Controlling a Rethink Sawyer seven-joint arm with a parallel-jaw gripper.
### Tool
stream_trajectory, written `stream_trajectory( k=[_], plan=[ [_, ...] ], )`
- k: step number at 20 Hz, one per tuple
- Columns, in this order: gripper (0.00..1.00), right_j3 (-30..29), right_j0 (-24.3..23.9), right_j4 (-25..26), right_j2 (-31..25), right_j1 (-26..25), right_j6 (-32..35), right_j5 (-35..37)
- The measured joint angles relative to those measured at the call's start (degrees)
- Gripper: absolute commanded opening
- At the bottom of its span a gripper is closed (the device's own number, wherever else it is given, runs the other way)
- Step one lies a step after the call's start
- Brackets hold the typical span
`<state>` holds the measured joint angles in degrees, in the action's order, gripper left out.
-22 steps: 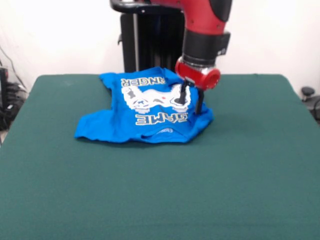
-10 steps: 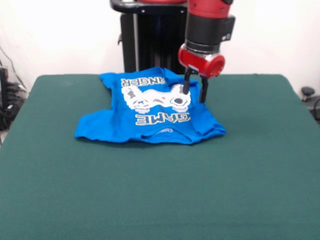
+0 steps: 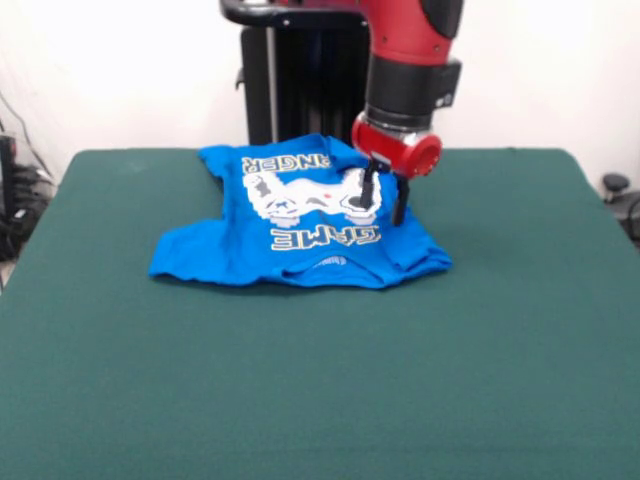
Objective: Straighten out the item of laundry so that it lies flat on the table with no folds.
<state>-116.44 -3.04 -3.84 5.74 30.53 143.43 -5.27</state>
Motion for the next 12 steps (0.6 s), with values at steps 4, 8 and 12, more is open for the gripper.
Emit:
stream_trajectory(
  k=[4,8,12],
  plan=[
    [1.00,0.03,-0.13,0.00,-0.09,-4.13,0.00,-5.20],
    [1.00,-0.13,-0.12,0.01,-0.15,-5.65,0.00,-7.78],
    [1.00,-0.22,-0.12,-0.02,-0.17,-5.60,0.00,-7.89]
  ],
)
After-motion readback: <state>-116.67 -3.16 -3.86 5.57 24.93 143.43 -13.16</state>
